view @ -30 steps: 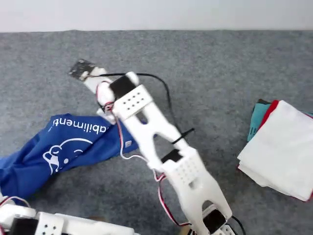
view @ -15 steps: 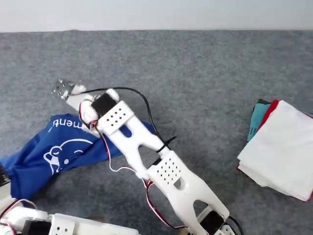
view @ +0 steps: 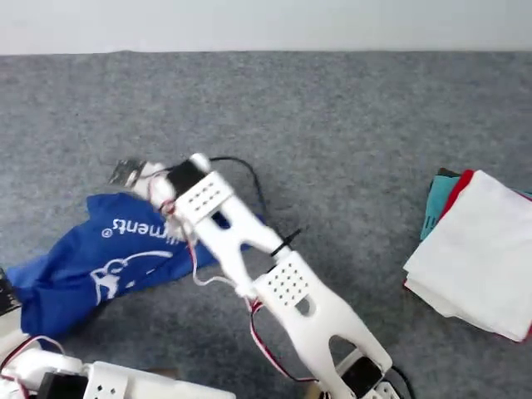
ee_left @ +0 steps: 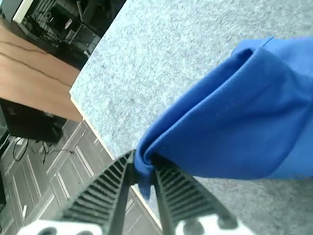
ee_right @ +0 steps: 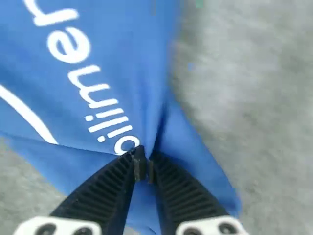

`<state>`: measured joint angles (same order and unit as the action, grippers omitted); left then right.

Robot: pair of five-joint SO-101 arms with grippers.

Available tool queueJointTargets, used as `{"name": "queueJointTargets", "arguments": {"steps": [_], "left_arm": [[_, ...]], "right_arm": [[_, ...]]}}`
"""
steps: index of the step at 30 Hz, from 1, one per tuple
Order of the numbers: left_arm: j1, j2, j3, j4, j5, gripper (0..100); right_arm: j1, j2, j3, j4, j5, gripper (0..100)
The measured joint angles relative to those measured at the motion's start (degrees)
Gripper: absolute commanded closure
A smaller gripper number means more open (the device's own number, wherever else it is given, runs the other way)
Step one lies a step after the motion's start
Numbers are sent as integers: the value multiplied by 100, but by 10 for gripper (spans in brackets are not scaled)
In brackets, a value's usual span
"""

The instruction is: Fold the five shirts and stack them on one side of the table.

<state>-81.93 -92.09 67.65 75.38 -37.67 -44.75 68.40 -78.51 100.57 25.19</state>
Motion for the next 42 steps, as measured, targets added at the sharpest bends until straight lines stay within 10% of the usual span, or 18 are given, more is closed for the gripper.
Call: {"name": "queueJointTargets", "arguments": {"steps": [31, 42], "left_arm": [[1407, -35, -1284, 563, -211, 995], [1451, -35, -1284, 826, -360, 995]], "right_arm": [[1574, -5952, 8396, 9, 35, 980], [1574, -6400, 7200, -501, -800, 679]]}}
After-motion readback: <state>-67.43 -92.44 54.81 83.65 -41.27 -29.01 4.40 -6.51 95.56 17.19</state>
